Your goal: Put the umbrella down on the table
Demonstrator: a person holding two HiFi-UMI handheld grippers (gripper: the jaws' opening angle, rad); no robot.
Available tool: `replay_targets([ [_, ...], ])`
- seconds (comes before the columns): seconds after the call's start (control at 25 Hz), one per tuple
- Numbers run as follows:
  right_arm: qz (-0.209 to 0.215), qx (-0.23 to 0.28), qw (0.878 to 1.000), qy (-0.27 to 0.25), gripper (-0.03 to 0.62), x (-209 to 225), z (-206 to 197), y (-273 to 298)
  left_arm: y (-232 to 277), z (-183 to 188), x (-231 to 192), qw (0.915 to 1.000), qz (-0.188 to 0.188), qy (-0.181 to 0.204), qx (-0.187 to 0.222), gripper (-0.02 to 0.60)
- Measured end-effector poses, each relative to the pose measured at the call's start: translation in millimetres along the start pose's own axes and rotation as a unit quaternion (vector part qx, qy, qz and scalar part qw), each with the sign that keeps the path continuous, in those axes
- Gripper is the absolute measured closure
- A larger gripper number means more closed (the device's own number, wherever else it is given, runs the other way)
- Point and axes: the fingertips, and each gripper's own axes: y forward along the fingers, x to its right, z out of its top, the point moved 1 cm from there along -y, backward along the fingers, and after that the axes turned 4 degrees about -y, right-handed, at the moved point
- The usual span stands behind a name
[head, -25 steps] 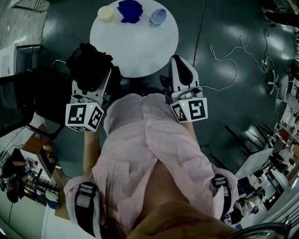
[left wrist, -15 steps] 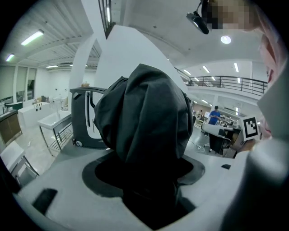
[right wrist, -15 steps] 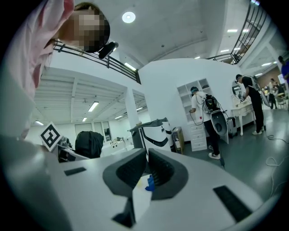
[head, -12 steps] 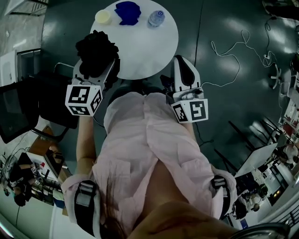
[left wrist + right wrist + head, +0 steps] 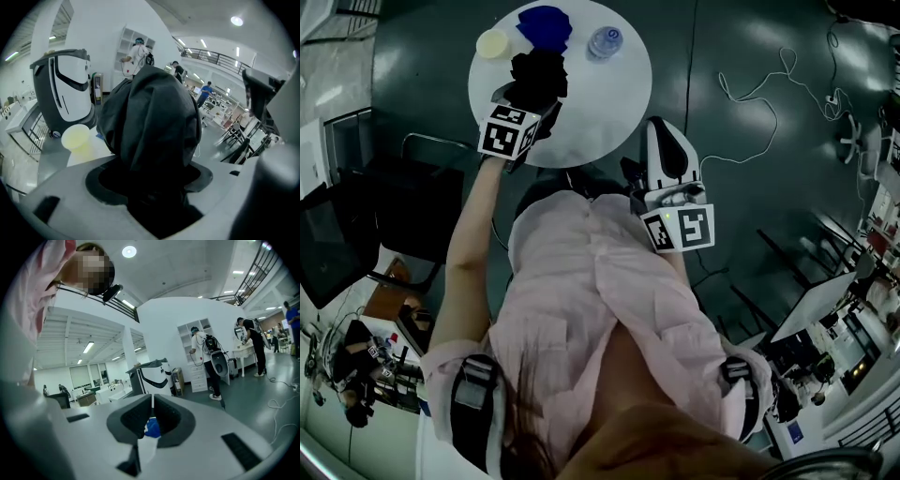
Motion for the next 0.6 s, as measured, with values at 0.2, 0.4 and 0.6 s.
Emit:
replay_targets([
  [0.2,-0.017,-0.009,1.0,0.006,0.56,8,-4,6,52,-17,-14,0.9983,-0.006,-0.012,-0.056,0.259],
  [0.4,-0.028,-0.015,0.999,0.01,0.56,14,-7,7,81,-28,-28,0.995,0.008,-0.037,-0.093,0.259],
  [0.6,-0.024,-0.019,0.999,0.012,0.56,13,-7,14,94,-30,-34,0.9921,0.023,-0.044,-0.115,0.259],
])
